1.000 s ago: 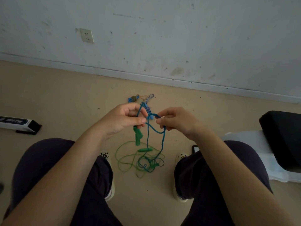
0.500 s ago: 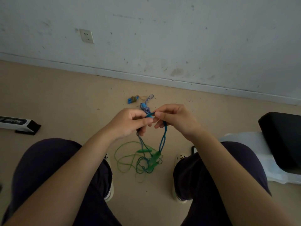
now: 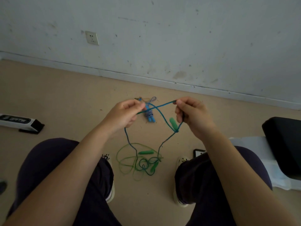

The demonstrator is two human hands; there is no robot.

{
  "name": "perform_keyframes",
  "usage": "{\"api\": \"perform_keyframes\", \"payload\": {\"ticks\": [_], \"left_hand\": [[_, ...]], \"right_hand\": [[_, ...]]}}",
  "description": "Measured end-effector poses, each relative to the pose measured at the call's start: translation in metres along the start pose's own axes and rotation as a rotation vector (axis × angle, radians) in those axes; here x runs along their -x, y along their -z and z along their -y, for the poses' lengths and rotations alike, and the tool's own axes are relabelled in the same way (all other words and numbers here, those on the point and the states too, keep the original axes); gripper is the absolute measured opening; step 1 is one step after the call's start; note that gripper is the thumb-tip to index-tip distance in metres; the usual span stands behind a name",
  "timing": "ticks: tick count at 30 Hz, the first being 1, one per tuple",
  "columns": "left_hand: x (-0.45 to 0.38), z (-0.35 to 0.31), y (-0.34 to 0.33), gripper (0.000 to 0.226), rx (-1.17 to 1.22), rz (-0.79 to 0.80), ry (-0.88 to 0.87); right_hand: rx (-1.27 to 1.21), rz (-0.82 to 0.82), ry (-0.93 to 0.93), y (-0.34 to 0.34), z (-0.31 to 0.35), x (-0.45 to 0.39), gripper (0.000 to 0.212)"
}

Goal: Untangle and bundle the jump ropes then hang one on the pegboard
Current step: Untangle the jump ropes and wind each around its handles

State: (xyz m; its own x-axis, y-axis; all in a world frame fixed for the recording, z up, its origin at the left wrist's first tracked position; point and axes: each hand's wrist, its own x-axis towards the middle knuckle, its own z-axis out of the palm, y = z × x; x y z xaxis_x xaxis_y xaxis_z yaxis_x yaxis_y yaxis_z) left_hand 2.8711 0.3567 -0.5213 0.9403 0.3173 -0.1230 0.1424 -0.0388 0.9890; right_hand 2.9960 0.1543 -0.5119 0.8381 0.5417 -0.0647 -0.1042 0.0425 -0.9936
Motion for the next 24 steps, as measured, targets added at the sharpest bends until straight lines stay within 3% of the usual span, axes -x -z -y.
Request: {"api": "perform_keyframes", "payload": {"ticks": [6, 11, 14, 18, 22, 24], "left_hand": [[0.005, 0.007, -0.005, 0.022, -0.007, 0.137, -0.043], [0.003, 0.008, -0.004, 0.023, -0.024, 0.111, -0.026], [0.003, 0.005, 0.002, 0.017, -0.021, 0.087, -0.023], [0.0, 0.004, 0.009, 0.029, 0.01, -0.047, -0.079], [0.0, 0.006, 0.005, 0.026, 0.083, -0.025, -0.032], [0.001, 0.006, 0.0, 0.017, 0.116, 0.052, -0.008]], "right_hand": [[0.145, 0.221, -0.044, -0.013, -0.009, 0.007, 0.014], [0.278, 0.24, -0.042, -0.012, -0.006, 0.007, 0.007], [0.346, 0.138, 0.009, -0.004, -0.002, 0.004, 0.014], [0.223, -0.027, 0.028, 0.012, 0.0, -0.003, 0.019], [0.133, 0.178, -0.042, 0.006, -0.005, 0.0, 0.005], [0.199, 0.288, -0.062, 0.0, -0.006, 0.006, 0.019]]}}
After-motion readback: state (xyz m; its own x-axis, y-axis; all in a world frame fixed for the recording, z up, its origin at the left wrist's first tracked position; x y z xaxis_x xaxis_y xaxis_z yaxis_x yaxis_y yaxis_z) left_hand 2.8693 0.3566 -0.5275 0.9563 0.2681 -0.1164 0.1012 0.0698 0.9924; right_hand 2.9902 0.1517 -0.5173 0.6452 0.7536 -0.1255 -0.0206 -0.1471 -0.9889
